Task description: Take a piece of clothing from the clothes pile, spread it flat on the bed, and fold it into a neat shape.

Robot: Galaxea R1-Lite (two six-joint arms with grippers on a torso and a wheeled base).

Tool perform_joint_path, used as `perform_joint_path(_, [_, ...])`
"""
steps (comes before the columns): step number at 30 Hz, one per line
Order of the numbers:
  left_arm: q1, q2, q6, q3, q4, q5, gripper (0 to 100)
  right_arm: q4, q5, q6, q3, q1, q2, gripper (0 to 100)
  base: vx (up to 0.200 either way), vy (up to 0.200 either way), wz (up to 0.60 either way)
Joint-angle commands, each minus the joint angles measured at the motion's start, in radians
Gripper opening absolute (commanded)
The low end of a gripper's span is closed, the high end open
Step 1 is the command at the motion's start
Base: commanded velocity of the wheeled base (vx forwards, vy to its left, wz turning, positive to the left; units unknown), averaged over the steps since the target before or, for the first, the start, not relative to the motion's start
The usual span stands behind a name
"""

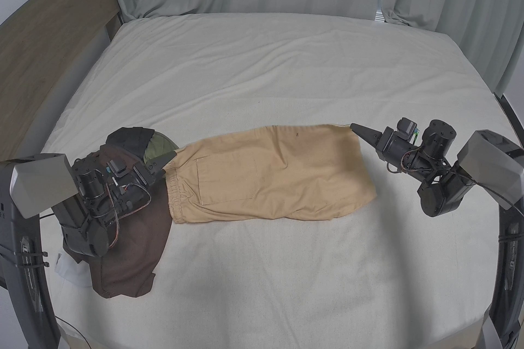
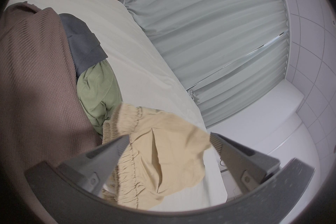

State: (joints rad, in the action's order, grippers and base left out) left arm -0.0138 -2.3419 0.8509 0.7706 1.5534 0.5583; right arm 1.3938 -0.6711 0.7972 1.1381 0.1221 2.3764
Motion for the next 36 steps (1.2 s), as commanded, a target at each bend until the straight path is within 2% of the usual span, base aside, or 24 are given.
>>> perform_joint_path(1, [0.002, 0.007, 0.001, -0.002, 0.002, 0.000, 100, 0.010, -0.001, -0.001, -0.006, 0.002, 0.006, 100, 0.000, 0.000, 0.00])
perform_joint_path(8, [-0.003, 0.050, -0.001, -0.034, 0.004, -0.003, 100, 0.068, -0.001, -0.003, -0.095, 0.037, -0.055, 100, 0.000, 0.000, 0.00])
perform_joint_path(12, [-0.006, 0.102, -0.004, -0.070, 0.002, 0.000, 100, 0.132, -0.001, -0.006, -0.241, 0.054, -0.132, 100, 0.000, 0.000, 0.00])
perform_joint_path(14, [-0.006, 0.108, -0.003, -0.073, 0.002, 0.002, 100, 0.139, -0.001, -0.006, -0.250, 0.054, -0.137, 100, 0.000, 0.000, 0.00])
perform_joint_path(15, [-0.009, 0.156, -0.003, -0.109, 0.002, 0.008, 100, 0.148, -0.002, -0.033, -0.359, 0.056, -0.181, 100, 0.000, 0.000, 0.00])
perform_joint_path(19, [-0.023, 0.194, -0.007, -0.133, 0.002, 0.008, 100, 0.149, -0.008, -0.052, -0.455, 0.060, -0.220, 100, 0.000, 0.000, 0.00])
perform_joint_path(23, [-0.029, 0.230, -0.010, -0.139, 0.002, 0.008, 100, 0.149, -0.008, -0.053, -0.491, 0.076, -0.253, 100, 0.000, 0.000, 0.00])
perform_joint_path(26, [-0.032, 0.322, -0.006, -0.166, 0.002, 0.014, 100, 0.148, -0.013, -0.052, -0.535, 0.091, -0.304, 100, 0.000, 0.000, 0.00])
perform_joint_path(29, [-0.054, 0.360, -0.012, -0.205, 0.002, 0.040, 100, 0.148, -0.008, -0.053, -0.567, 0.122, -0.321, 100, 0.000, 0.000, 0.00])
perform_joint_path(32, [-0.064, 0.400, -0.059, -0.284, 0.002, 0.063, 100, 0.148, -0.001, -0.059, -0.597, 0.157, -0.324, 100, 0.000, 0.000, 0.00])
perform_joint_path(34, [-0.064, 0.400, -0.059, -0.284, 0.002, 0.063, 100, 0.148, -0.001, -0.059, -0.597, 0.157, -0.324, 100, 0.000, 0.000, 0.00])
perform_joint_path(35, [-0.061, 0.391, -0.134, -0.326, 0.002, 0.078, 100, 0.146, 0.033, -0.075, -0.595, 0.168, -0.310, 100, 0.000, 0.000, 0.00])
perform_joint_path(36, [-0.061, 0.385, -0.170, -0.327, 0.002, 0.080, 100, 0.146, 0.042, -0.078, -0.601, 0.169, -0.293, 100, 0.000, 0.000, 0.00])
